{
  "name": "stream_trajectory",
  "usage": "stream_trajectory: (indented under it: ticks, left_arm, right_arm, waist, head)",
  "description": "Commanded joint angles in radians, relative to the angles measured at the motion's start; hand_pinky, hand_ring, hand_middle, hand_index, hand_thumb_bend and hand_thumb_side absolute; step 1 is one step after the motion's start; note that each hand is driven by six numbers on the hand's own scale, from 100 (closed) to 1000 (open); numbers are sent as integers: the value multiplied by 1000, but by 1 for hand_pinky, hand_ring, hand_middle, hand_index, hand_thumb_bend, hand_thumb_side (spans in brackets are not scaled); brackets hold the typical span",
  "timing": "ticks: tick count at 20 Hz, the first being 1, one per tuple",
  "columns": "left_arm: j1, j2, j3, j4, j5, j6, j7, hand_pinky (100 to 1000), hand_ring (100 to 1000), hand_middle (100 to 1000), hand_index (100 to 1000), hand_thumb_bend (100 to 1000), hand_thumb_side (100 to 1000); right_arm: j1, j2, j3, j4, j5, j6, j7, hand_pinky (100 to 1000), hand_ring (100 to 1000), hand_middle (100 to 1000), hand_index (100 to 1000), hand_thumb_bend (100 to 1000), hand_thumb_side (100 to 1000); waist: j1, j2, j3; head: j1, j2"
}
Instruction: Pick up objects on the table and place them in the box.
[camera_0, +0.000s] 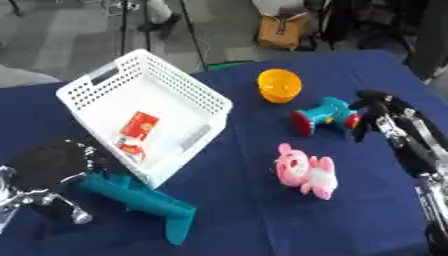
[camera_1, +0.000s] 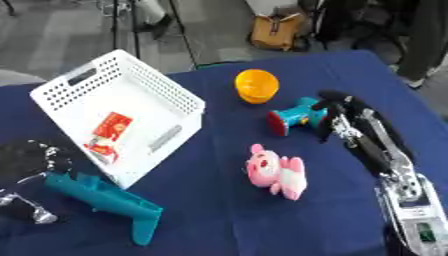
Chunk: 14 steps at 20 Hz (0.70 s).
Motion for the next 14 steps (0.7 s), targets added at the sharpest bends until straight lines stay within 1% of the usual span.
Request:
stream_trajectory:
  ticks: [1, 2, 3, 5, 7, 8, 9, 10, 11, 14]
  left_arm:
    - [-28, -7, 1, 39, -27, 15, 59, 567, 446, 416, 551, 673, 209]
    - [-32, -12, 0, 55, -35, 17, 75, 563, 442, 412, 547, 672, 204]
    - [-36, -19, 1, 71, -43, 21, 93, 536, 416, 391, 525, 666, 177]
    - [-43, -30, 0, 102, -61, 31, 130, 531, 411, 386, 519, 663, 170]
    - [-49, -41, 2, 129, -73, 41, 163, 491, 371, 346, 474, 623, 112]
    - [-53, -47, 2, 146, -77, 47, 180, 491, 371, 346, 474, 623, 112]
    - [-55, -52, 2, 161, -80, 52, 196, 464, 343, 316, 436, 570, 100]
    - [-57, -56, 1, 173, -82, 54, 211, 464, 343, 316, 436, 570, 100]
    - [-57, -58, 0, 182, -83, 57, 222, 448, 315, 285, 395, 450, 100]
    - [-55, -60, -1, 194, -76, 62, 237, 448, 311, 280, 390, 424, 100]
  right_arm:
    - [-7, -15, 1, -9, -8, -2, 4, 374, 442, 653, 835, 100, 663]
    - [-7, -15, 1, -9, -8, -2, 4, 374, 442, 653, 834, 100, 663]
    - [-6, -15, 1, -8, -9, -2, 5, 374, 442, 653, 835, 100, 663]
    - [-6, -15, 1, -8, -9, -2, 5, 374, 442, 653, 835, 100, 663]
    - [-6, -14, 1, -8, -9, -2, 5, 374, 442, 653, 835, 100, 663]
    - [-6, -14, 2, -8, -9, -2, 6, 374, 442, 653, 835, 100, 663]
    - [-6, -14, 2, -8, -10, -2, 6, 374, 442, 653, 834, 100, 663]
    - [-6, -13, 2, -8, -10, -2, 6, 374, 442, 653, 834, 100, 663]
    - [-6, -13, 1, -8, -10, -2, 6, 374, 442, 653, 835, 100, 663]
    - [-6, -13, 1, -7, -10, -2, 6, 374, 442, 653, 835, 100, 663]
  waist:
    - [-1, -13, -2]
    - [-1, -13, -2]
    - [-2, -13, -3]
    - [-2, -13, -4]
    - [-2, -13, -4]
    - [-2, -13, -5]
    - [-2, -13, -5]
    - [-2, -13, -6]
    - [-2, -13, -6]
    - [-2, -13, -7]
  head:
    - [5, -8]
    - [6, -8]
    - [6, -8]
    - [7, -8]
    - [7, -8]
    - [8, -8]
    - [8, -8]
    - [8, -8]
    - [8, -8]
    - [8, -8]
